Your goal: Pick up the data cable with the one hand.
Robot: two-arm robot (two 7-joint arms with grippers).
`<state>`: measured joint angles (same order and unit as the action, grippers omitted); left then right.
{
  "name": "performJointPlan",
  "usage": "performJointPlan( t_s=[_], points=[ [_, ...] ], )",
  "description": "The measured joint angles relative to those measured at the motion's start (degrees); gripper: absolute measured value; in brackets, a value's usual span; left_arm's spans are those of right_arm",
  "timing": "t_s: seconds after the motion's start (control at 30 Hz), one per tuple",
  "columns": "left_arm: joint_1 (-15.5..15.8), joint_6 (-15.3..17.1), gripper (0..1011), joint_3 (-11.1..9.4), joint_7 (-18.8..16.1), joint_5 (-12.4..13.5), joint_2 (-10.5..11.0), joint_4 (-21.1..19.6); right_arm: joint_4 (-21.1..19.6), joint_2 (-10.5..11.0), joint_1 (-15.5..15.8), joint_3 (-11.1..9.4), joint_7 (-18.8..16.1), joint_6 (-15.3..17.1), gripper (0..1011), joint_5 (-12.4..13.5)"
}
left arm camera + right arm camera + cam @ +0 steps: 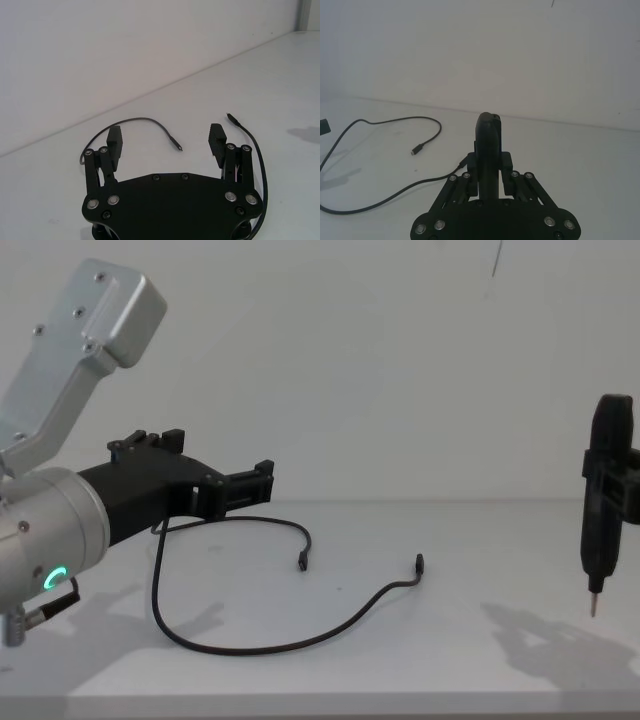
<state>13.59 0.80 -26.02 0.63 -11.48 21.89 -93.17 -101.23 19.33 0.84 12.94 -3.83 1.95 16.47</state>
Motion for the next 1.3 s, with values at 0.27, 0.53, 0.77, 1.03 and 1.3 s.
performJointPlan(
  t_s=[0.27,0.53,0.77,1.03,1.3],
  points=[
    [0.26,-0.23,1001,-0.06,0.82,-0.24,-0.11,0.21,0.0,0.0,0.0,0.0,0.0,0.0,269,0.0],
    [1.52,-0.89,1001,-0.39,5.04,-2.66,-0.66,1.89,0.0,0.0,0.0,0.0,0.0,0.0,269,0.0],
    [3.38,-0.86,1001,-1.26,9.93,-5.16,-1.68,5.01,0.0,0.0,0.0,0.0,0.0,0.0,269,0.0],
    [5.95,-0.61,1001,-2.99,14.53,-6.03,-3.06,9.59,0.0,0.0,0.0,0.0,0.0,0.0,269,0.0],
    [8.11,-0.33,1001,-4.44,17.31,-5.99,-4.5,13.23,0.0,0.0,0.0,0.0,0.0,0.0,269,0.0]
  ],
)
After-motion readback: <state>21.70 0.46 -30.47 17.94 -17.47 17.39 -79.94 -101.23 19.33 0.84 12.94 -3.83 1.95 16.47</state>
